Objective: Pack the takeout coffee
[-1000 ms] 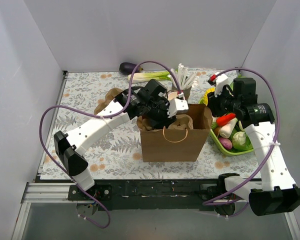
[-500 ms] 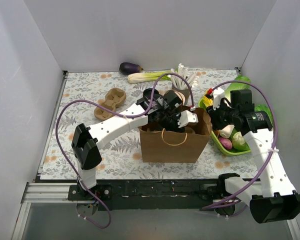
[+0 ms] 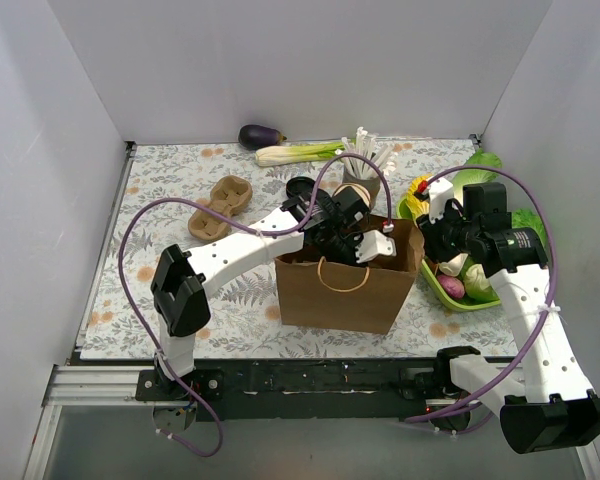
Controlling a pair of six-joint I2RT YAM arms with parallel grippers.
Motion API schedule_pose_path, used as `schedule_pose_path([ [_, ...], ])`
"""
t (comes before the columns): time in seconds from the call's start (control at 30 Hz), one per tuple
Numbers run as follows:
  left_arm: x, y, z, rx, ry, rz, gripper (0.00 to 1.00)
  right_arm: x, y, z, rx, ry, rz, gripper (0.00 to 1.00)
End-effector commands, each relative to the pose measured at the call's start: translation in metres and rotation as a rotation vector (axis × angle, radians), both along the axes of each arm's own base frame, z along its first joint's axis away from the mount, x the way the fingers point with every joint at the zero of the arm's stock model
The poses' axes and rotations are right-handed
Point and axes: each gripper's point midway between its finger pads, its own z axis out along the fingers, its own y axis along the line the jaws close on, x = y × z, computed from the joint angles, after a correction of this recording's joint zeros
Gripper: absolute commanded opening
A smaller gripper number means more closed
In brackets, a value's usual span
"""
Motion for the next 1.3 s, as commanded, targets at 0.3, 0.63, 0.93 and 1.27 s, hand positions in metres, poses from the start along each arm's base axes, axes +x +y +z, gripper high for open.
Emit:
schedule_pose_path([
  [0.3, -0.001, 0.023, -0.007, 0.080, -0.096, -0.151, 0.00, 0.014, 0.013, 0.020, 0.069, -0.063, 0.029, 0.34],
  [0.63, -0.002, 0.019, -0.048, 0.091, -0.067, -0.098, 0.00, 0.017, 0.013, 0.019, 0.070, -0.054, 0.024, 0.34],
  [0.93, -0.011, 0.024, -0.072, 0.126, -0.036, -0.095, 0.10, 0.022, 0.015, 0.021, 0.077, -0.060, 0.020, 0.34],
  [1.27, -0.016, 0.015, -0.049, 0.066, -0.001, -0.051, 0.59, 0.021, 0.012, 0.022, 0.068, -0.068, 0.013, 0.34],
])
